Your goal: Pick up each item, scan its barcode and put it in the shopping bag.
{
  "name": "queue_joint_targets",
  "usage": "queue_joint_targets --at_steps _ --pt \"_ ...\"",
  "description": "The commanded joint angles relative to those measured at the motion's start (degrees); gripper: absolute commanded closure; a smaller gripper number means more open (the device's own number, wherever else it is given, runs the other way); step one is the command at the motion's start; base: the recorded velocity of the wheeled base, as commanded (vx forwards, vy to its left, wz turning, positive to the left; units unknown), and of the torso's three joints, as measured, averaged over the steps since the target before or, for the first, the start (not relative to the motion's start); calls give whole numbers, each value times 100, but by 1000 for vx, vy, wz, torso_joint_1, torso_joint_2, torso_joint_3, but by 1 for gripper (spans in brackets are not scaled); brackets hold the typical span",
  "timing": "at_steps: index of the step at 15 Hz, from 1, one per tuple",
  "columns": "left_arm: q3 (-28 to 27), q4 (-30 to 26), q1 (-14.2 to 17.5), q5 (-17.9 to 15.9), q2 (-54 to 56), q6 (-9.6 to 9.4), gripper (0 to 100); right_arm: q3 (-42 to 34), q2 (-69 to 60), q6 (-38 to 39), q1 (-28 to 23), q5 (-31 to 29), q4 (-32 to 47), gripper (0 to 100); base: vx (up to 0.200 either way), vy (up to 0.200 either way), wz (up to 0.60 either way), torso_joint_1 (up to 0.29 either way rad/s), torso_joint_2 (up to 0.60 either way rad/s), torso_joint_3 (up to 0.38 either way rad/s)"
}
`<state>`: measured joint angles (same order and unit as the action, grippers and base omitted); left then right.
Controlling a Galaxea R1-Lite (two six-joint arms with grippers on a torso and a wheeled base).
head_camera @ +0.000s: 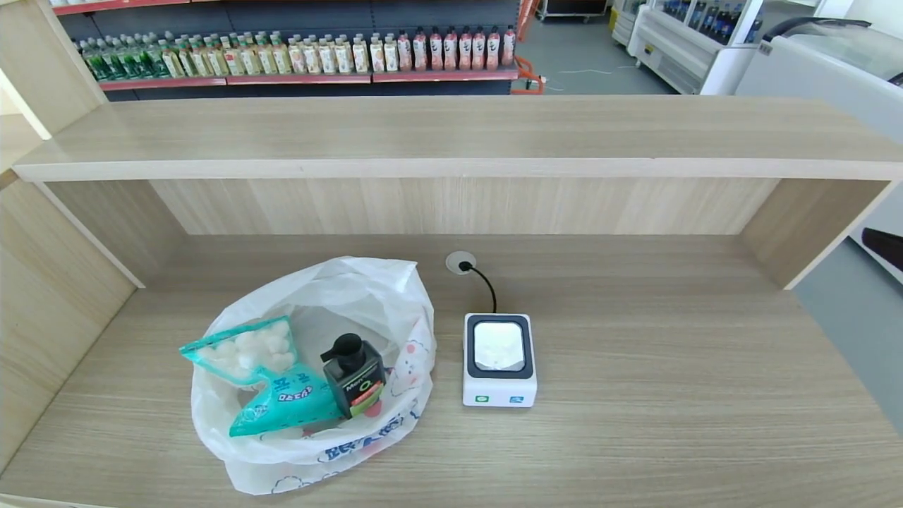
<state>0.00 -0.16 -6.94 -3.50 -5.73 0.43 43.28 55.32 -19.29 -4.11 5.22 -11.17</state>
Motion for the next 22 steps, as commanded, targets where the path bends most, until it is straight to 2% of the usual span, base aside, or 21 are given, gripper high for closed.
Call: queue_joint_targets --at_steps 1,5,7,10,11,12,14,15,16,17,18,22 --pt "0 7 -1 -2 -7 1 0 -496 -918 347 -354 6 53 0 0 0 0 0 0 0" --pt "0 7 -1 -2 -7 1 0 -1779 -2465 390 -398 -144 106 0 0 0 0 0 0 0" --pt "0 -2 -1 -2 2 1 0 -3115 -3475 637 -327 -205 141 0 0 0 0 0 0 0" --pt "0 -2 -1 -2 2 1 0 -4249 -4337 935 24 -785 167 0 0 0 0 0 0 0" --pt "0 -2 -1 -2 2 1 0 -4328 -4741 1085 235 -979 405 0 0 0 0 0 0 0" --pt "0 -2 -1 -2 -7 1 0 -4301 -5031 1287 349 -1181 967 0 0 0 0 0 0 0" --pt "0 -2 -1 -2 2 -8 0 -4328 -5119 1419 683 -1225 827 0 0 0 0 0 0 0" --pt "0 -2 -1 -2 -7 1 0 -4328 -5145 1445 648 -1190 677 0 0 0 0 0 0 0" --pt "0 -2 -1 -2 -7 1 0 -4328 -5488 1401 455 -970 668 0 0 0 0 0 0 0" --pt "0 7 -1 -2 -7 1 0 -4328 -5532 1366 411 -258 686 0 0 0 0 0 0 0" --pt "0 7 -1 -2 2 1 0 -4328 -5532 1419 420 41 721 0 0 0 0 0 0 0" --pt "0 -2 -1 -2 -7 1 0 -4328 -5532 1340 420 67 730 0 0 0 0 0 0 0"
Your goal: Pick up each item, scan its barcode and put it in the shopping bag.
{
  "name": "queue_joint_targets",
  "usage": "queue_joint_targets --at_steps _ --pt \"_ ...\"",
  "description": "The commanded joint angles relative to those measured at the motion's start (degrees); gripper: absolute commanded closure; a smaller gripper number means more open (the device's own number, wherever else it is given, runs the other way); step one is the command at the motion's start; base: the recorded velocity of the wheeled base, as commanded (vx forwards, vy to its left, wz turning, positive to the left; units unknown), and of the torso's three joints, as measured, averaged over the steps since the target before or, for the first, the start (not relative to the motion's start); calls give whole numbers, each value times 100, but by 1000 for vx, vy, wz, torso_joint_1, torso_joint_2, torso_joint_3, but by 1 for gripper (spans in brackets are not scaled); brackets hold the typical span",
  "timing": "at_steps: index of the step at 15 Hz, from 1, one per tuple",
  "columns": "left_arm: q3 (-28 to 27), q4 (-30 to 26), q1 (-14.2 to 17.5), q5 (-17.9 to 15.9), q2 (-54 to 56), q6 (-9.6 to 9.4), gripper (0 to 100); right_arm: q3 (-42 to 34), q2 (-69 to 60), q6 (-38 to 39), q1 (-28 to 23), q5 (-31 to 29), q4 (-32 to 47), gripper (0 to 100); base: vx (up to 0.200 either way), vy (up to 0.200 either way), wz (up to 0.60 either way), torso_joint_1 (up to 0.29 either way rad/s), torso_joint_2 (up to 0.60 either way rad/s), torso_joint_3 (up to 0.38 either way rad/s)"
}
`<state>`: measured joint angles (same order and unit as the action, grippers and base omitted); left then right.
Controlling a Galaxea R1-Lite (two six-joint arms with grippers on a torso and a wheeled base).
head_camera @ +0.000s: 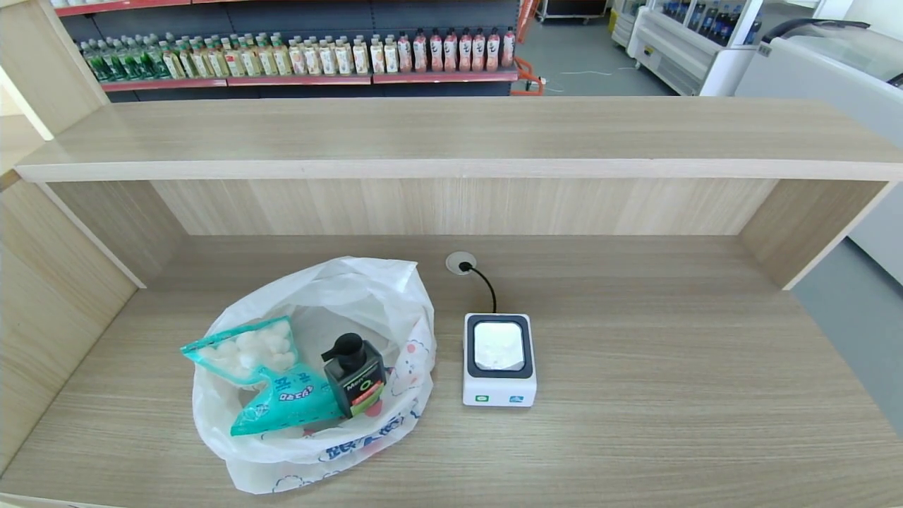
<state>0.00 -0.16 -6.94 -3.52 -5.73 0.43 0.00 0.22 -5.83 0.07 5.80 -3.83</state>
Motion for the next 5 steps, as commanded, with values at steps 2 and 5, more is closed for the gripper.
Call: queue_joint_targets --at_steps 2,5 --pt "0 -2 -1 1 -7 1 0 0 -22 3 1 -9 -4 0 0 0 0 0 0 0" --pt "0 -2 -1 1 -7 1 0 0 -22 11 1 -44 14 0 0 0 0 0 0 0"
